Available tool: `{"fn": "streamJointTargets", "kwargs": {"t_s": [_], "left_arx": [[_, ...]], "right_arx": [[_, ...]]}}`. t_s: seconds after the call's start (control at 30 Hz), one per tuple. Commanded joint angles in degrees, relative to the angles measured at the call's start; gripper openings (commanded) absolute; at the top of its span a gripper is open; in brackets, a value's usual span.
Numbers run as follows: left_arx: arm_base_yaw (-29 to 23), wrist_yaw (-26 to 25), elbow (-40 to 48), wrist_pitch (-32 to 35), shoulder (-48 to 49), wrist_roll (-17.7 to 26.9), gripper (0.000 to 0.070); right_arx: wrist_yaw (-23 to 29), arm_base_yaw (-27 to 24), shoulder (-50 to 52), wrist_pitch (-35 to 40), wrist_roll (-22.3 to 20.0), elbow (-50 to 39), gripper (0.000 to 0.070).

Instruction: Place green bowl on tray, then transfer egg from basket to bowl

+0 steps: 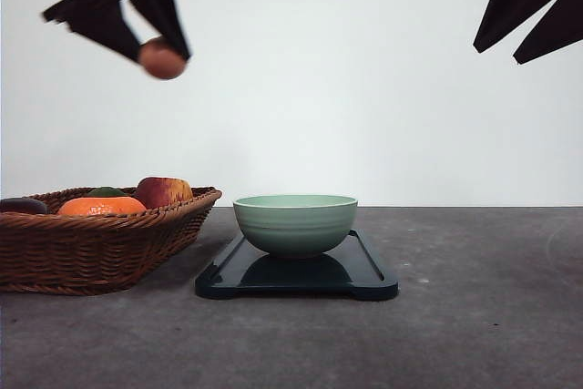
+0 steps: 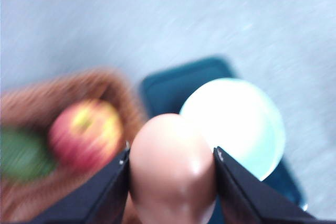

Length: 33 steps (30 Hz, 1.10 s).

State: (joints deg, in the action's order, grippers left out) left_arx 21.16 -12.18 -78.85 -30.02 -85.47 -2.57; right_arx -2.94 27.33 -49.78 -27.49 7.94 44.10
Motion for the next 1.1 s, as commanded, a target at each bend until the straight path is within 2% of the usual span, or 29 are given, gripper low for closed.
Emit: {"fn": "streamJointTargets", "kwargs": {"t_s": [0.0,0.2,0.37,1.07], "left_arx": [[1.5,-0.1,-1.2,2.9,-1.1,-0.1,0.0216],[6.4,1.9,-1.2,8.7,-2.0,-0.1,0.0217],[9.0,2.2,-1.2,10.7,-5.2,-0.1,0.0217],[12.4,3.4,-1.2,19.1,-23.9,0.4,0.0217]], "right_arx": [[0.0,0.3,-0.3,0.5,0.6,0.2,0.0292],[0.0,0.3,-0.3,0.4,0.6,0.2,0.0292],[-0.1,0.3,-0.3,0.4,0.6,0.2,0.0292],[-0.1,0.3,-0.3,-1.5,0.6,0.2,0.0292]]}}
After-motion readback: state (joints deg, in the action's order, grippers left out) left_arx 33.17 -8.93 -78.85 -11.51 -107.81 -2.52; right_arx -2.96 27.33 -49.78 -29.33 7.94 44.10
